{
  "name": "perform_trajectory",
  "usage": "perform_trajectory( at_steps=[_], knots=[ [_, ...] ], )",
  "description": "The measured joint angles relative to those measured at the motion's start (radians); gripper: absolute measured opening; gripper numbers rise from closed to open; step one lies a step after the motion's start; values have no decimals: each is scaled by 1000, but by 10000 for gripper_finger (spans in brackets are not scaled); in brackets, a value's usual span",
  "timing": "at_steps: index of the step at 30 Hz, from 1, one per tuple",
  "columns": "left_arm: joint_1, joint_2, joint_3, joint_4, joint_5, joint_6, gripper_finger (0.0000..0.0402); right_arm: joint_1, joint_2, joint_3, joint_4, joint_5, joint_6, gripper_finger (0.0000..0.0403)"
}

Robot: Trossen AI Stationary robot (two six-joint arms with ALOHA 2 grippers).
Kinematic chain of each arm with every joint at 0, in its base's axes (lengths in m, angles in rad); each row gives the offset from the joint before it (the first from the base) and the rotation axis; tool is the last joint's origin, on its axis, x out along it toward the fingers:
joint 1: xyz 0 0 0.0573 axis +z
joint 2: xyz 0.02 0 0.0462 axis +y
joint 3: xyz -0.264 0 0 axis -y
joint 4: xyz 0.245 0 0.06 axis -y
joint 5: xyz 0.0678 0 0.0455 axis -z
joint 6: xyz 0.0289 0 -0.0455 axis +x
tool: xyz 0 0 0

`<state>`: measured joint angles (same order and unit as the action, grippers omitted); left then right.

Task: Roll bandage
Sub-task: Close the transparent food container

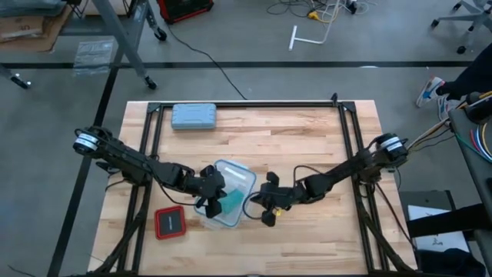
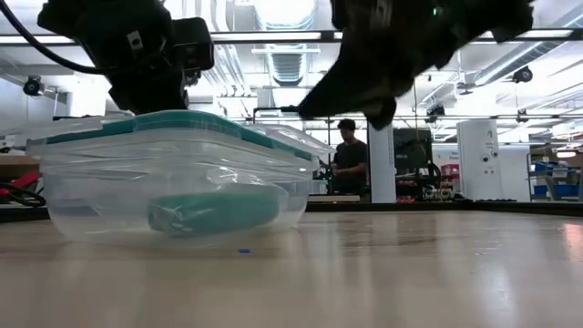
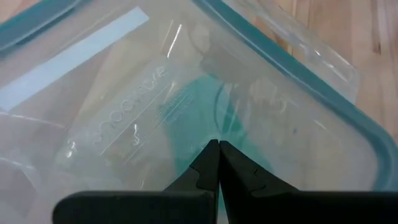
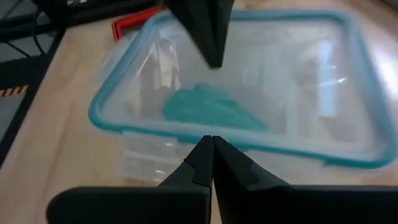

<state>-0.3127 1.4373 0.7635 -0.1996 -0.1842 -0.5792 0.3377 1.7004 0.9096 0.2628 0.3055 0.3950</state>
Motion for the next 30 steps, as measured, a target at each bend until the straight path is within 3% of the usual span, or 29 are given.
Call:
perform_trajectory(
  at_steps=[13,30],
  knots=[
    [-3,-6,-65,74,0,23,0,29,145,-5,113,11,92,0],
    [-1,-4,-130,204,-7,24,0,-23,168,-6,172,16,59,0]
  ],
)
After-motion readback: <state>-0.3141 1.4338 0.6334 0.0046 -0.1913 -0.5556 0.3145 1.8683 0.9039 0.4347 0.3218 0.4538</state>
